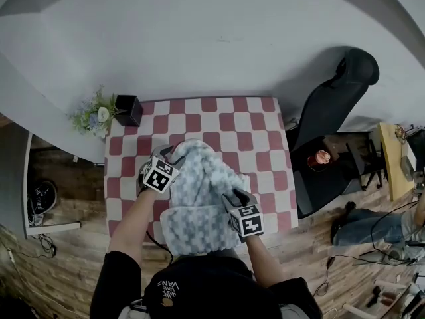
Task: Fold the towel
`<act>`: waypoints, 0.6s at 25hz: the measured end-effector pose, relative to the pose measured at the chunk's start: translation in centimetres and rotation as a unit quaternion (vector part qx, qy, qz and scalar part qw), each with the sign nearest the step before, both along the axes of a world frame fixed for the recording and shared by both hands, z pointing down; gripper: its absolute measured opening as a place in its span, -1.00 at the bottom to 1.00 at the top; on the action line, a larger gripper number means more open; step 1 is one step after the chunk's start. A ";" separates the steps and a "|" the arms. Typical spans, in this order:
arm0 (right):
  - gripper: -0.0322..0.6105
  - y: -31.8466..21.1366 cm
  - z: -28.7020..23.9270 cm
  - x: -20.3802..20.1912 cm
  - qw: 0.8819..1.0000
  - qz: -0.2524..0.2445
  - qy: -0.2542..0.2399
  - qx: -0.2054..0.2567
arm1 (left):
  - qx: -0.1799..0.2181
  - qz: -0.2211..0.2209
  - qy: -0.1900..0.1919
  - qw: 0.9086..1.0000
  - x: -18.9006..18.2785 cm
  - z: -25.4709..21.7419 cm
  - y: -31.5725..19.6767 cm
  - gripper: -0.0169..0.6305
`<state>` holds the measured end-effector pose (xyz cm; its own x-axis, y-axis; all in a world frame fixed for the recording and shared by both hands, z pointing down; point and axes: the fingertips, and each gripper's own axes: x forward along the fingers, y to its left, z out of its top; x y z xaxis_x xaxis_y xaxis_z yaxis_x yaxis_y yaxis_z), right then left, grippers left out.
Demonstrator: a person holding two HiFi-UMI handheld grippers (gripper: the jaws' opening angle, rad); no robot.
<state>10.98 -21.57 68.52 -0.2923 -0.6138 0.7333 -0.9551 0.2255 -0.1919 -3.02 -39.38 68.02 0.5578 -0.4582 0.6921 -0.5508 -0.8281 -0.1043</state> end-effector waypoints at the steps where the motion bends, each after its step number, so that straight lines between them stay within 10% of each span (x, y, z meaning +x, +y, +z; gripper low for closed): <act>1: -0.33 0.1 0.2 0.1 1.000 -0.001 0.000 -0.003 | -0.004 0.003 -0.002 1.000 0.3 0.3 -0.6 -0.35; 15: -0.82 -1.1 -1.6 1.9 0.998 -0.039 0.031 0.024 | -0.085 0.110 -0.075 0.987 5.6 4.3 -2.8 -0.53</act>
